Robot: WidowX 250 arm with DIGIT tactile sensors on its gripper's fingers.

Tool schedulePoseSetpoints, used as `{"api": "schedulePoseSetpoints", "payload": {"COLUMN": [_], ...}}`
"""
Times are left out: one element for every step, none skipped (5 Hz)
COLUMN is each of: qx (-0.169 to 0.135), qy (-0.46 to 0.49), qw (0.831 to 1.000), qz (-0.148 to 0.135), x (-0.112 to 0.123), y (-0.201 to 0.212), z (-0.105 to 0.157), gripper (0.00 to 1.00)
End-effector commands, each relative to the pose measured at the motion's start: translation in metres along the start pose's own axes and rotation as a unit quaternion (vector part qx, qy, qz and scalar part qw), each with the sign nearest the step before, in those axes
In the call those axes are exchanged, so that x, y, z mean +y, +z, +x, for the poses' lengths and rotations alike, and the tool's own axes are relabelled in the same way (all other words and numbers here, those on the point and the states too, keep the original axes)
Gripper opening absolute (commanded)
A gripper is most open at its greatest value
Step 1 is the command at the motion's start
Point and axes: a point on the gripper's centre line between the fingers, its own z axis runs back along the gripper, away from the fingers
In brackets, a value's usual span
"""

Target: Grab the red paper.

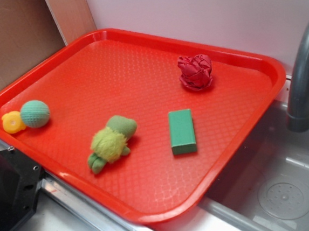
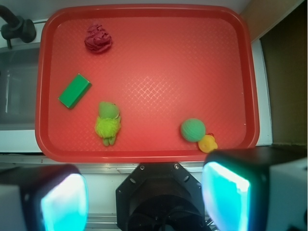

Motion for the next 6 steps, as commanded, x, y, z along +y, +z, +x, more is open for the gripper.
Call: {"api": "schedulePoseSetpoints", "payload": {"qx": [0.000, 0.008, -0.020, -0.030, -0.045, -0.052], "qy": [0.000, -0.006, -0.060, -0.086, -0.120, -0.138], "qw": [1.000, 0.998, 0.996, 0.995, 0.991, 0.989], "qz": [0.000, 0.070, 0.062, 0.035, 0.042, 0.013], "x": [0.000, -0.014, -0.039, -0.051, -0.059, -0.066], "y": [0.000, -0.056, -0.110, -0.164, -0.201, -0.232], "z": [0.000, 0.043, 0.087, 0.129, 0.161, 0.182], "gripper": [1.00, 1.00, 1.00, 1.00, 1.00, 1.00]}}
